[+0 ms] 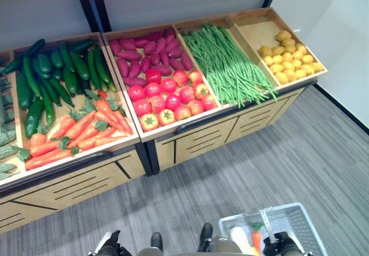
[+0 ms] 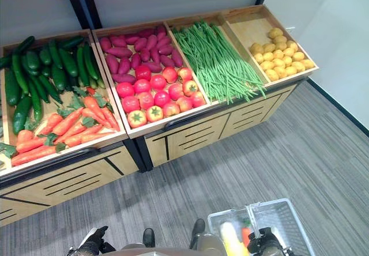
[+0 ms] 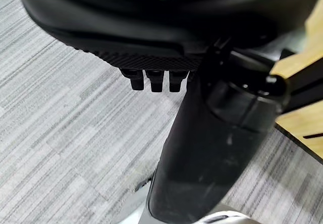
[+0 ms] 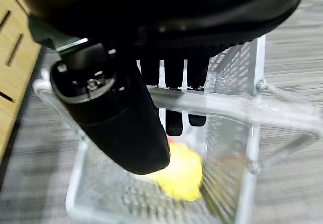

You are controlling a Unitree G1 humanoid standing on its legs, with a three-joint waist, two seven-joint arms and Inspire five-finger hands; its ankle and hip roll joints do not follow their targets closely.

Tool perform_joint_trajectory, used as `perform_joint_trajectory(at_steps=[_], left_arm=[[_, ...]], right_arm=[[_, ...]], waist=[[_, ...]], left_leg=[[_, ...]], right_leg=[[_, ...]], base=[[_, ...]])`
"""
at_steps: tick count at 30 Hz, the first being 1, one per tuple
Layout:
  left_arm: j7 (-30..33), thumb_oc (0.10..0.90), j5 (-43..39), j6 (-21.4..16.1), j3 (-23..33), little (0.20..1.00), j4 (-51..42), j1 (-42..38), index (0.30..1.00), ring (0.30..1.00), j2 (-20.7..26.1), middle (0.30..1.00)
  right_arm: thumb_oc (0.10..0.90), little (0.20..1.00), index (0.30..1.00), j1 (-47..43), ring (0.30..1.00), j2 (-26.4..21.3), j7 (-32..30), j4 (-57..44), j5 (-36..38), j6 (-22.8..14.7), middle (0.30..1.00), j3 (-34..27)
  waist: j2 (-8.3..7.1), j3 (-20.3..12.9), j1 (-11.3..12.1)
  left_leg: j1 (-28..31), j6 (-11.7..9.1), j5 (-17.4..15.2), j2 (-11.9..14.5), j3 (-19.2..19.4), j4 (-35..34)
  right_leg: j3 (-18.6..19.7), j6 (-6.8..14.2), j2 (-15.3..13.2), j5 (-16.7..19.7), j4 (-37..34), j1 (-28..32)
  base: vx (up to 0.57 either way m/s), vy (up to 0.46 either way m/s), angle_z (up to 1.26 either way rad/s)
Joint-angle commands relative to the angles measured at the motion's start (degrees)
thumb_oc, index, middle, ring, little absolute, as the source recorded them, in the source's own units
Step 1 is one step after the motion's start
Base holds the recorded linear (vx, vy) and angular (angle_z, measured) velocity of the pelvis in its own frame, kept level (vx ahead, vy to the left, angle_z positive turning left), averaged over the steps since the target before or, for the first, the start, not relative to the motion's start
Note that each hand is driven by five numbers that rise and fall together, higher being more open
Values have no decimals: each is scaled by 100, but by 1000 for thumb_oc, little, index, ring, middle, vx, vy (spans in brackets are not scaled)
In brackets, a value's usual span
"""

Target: Get the vegetables into the basket

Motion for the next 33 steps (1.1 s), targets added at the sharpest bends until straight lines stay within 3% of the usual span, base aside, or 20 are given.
perform_joint_trajectory(at_steps=[1,3,5,6,7,10,13,19,24,33], left_arm=[[57,900,137,-92,141,1000,-101,-126,1000,1000,143,1000],[50,900,129,-85,152,1000,-98,-104,1000,1000,158,1000],[55,900,75,-77,173,1000,-96,-126,1000,1000,186,1000],[46,900,27,-78,191,1000,-115,-125,1000,1000,187,1000],[63,900,-42,-85,227,1000,21,-184,1000,1000,195,1000],[104,900,-135,-86,301,1000,115,-232,1000,1000,197,1000],[168,900,-233,-45,508,1000,342,-246,1000,1000,217,1000],[132,900,-156,-40,537,1000,396,-137,1000,1000,130,1000],[121,900,-126,-29,481,1000,424,-87,1000,1000,17,1000],[108,900,-86,-37,403,1000,455,-25,1000,1000,-74,1000]], right_arm=[[400,300,300,-236,300,-214,-134,48,-68,-68,300,48],[400,300,300,-239,300,-189,-115,55,-87,-56,300,89],[400,300,300,-250,300,-181,-121,88,-56,-66,300,81],[400,300,300,-258,300,-184,-128,113,-31,-64,300,90],[400,300,300,-293,300,-170,-139,138,7,-83,300,124],[400,300,300,-298,300,-155,-146,195,29,-83,300,116],[400,300,300,-216,300,-97,-110,214,20,-86,300,113],[400,300,300,-145,300,-165,-13,292,-57,-121,300,161],[400,300,300,-182,300,-269,-6,316,-86,-135,300,183],[400,300,300,-134,300,-298,-2,340,-117,-149,300,201]], waist=[[-135,178,101],[-121,220,89],[-89,271,48],[-58,285,27],[-7,277,-48],[-13,276,-66],[-116,143,-73],[-24,-47,-53],[62,-112,-43],[72,-177,-71]], left_leg=[[93,-182,-143,169,-226,-219],[154,-132,-136,133,-264,-233],[167,-116,-103,134,-397,-249],[193,-125,-102,142,-473,-259],[171,-176,-73,168,-638,-260],[164,-237,-51,205,-740,-259],[102,-372,24,309,-855,-271],[64,-555,128,592,-913,-323],[49,-623,157,704,-871,-323],[98,-634,128,711,-809,-323]], right_leg=[[484,787,-641,647,-333,514],[639,793,-665,758,54,383],[1002,771,-518,768,332,275],[1270,751,-378,689,299,239],[1787,704,-209,507,-119,200],[1923,690,-210,545,-419,134],[1770,686,-192,548,-838,358],[1538,589,0,523,-1222,638],[1477,561,89,520,-1364,692],[1467,561,82,534,-1364,718]], base=[[-21,89,8],[-39,87,6],[-19,21,0],[-11,-47,25],[-1,-42,45],[12,-85,46],[34,-235,50],[39,-156,18],[11,-84,2],[7,-19,-5]])
